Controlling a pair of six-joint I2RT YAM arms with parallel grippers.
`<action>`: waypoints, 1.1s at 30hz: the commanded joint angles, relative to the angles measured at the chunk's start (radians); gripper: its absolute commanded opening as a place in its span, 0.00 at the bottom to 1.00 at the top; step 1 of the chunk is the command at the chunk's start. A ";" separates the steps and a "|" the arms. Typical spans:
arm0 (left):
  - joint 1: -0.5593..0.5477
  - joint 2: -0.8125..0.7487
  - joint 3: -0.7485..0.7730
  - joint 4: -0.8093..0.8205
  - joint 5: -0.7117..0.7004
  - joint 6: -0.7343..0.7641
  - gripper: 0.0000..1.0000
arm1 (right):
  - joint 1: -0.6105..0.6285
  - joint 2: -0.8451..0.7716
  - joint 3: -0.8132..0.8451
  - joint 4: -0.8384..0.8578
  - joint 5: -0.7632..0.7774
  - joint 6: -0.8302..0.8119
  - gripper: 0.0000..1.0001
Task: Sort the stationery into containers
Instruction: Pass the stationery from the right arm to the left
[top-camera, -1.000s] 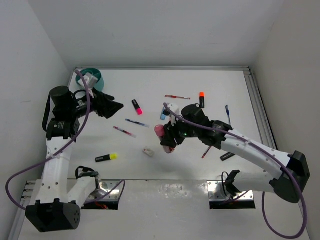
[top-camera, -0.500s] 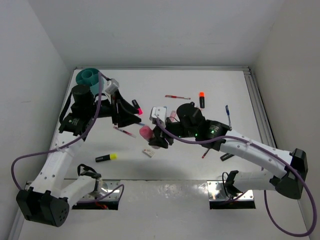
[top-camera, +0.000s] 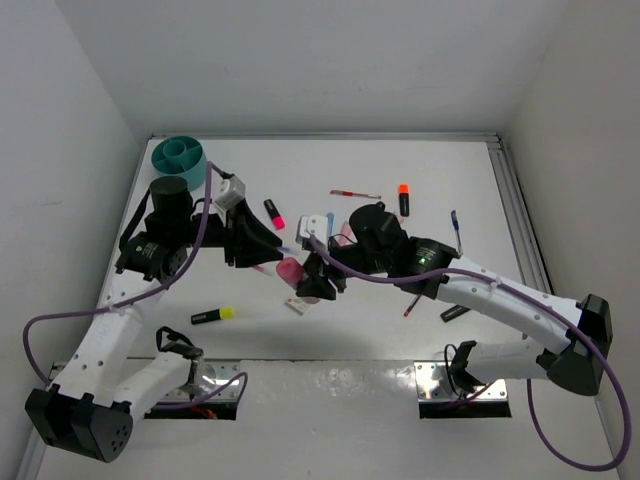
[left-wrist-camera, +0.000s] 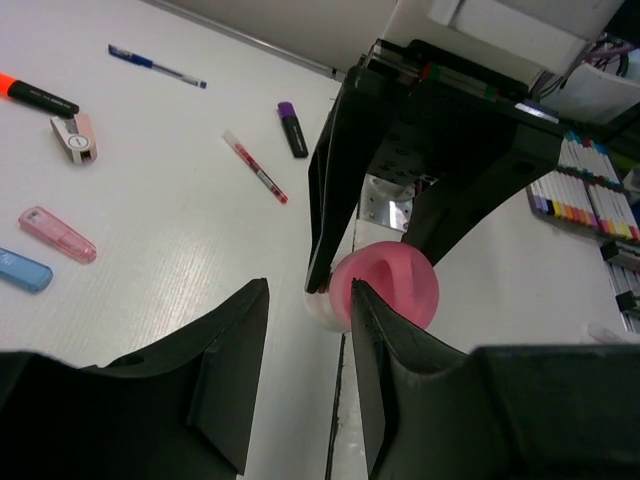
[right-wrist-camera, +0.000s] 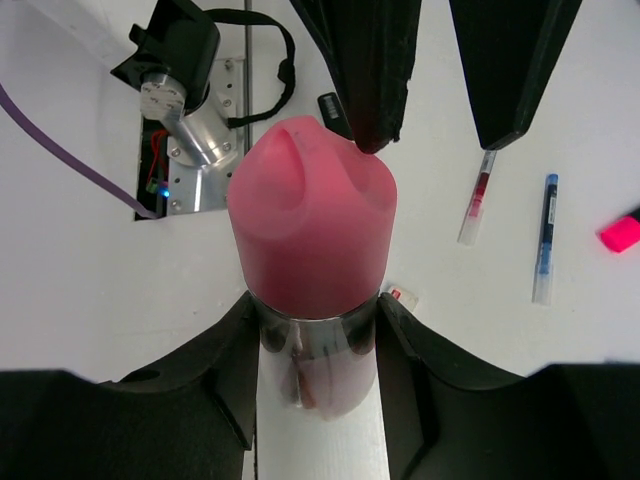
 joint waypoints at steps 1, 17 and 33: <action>0.002 -0.026 0.033 0.085 0.035 -0.031 0.45 | -0.007 -0.009 0.040 0.045 -0.024 0.006 0.00; -0.036 -0.040 0.002 0.199 0.132 -0.188 0.41 | -0.014 -0.013 0.037 0.062 0.002 0.023 0.00; -0.076 -0.052 -0.033 0.102 0.092 -0.097 0.39 | -0.045 0.007 0.061 0.077 -0.007 0.103 0.00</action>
